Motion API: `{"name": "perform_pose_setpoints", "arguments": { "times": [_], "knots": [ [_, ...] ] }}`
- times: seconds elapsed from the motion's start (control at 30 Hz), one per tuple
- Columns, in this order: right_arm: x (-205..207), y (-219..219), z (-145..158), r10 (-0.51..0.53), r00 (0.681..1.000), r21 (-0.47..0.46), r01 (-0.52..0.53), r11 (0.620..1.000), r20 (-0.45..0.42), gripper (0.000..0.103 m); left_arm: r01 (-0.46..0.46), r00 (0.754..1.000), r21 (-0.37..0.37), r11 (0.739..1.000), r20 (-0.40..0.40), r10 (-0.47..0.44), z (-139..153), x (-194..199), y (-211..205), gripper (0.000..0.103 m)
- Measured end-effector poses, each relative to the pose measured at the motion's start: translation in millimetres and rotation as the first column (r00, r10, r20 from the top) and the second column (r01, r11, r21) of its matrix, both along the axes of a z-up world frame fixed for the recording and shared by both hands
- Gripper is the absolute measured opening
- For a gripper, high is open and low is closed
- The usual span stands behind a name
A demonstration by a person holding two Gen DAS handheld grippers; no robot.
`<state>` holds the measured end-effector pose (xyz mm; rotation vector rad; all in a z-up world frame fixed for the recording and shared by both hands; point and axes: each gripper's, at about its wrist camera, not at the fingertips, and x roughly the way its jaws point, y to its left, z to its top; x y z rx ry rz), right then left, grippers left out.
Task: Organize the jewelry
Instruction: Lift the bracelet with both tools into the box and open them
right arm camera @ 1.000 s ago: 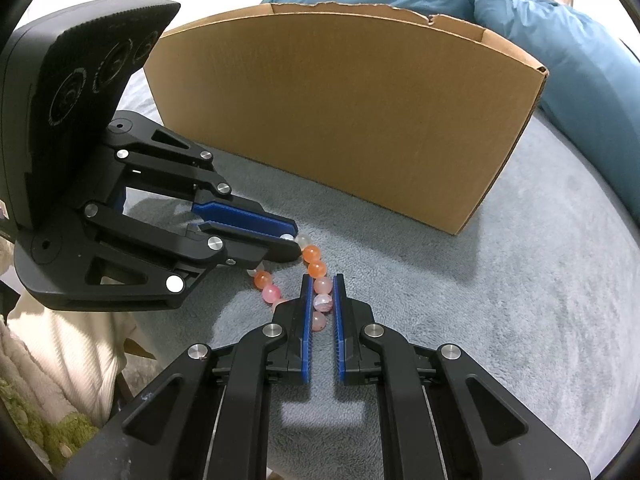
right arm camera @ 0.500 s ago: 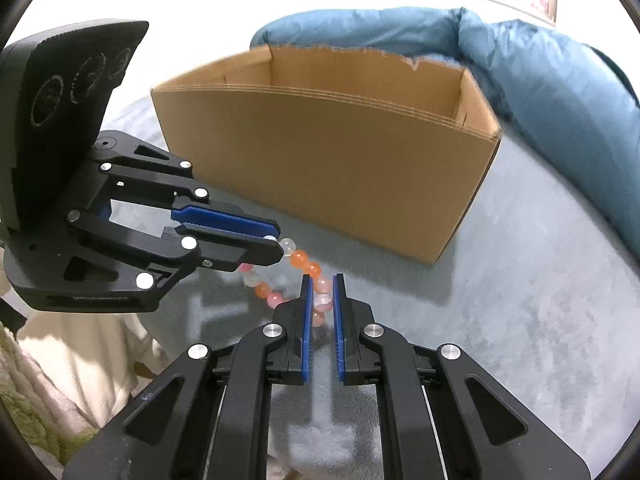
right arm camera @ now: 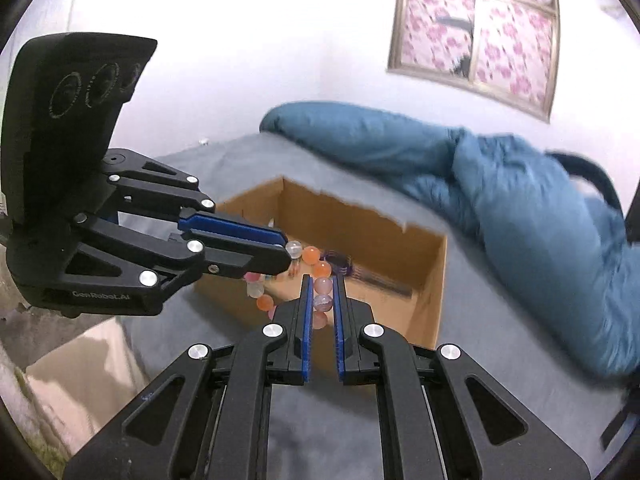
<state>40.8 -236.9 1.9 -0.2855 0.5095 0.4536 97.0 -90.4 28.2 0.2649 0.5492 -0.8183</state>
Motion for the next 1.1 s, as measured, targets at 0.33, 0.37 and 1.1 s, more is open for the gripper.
{"name": "perform_pose_setpoints", "arguments": {
  "times": [0.33, 0.37, 1.1],
  "knots": [
    [87, 17, -25, 0.069, 0.965, 0.076, -0.051, 0.996, -0.252, 0.008, -0.098, 0.949, 0.011, 0.995, -0.301, 0.097, -25, 85, 22, 0.009],
    [95, 17, -32, 0.07, 0.954, 0.083, -0.048, 0.995, -0.29, 0.008, -0.101, 0.941, 0.025, 0.995, -0.323, 0.104, -31, 90, 22, 0.009],
    [124, 21, -79, 0.012, 0.879, -0.013, -0.021, 1.0, -0.476, 0.011, -0.144, 0.853, 0.171, 0.975, -0.477, 0.21, -93, 119, 29, 0.016]
  ]
}}
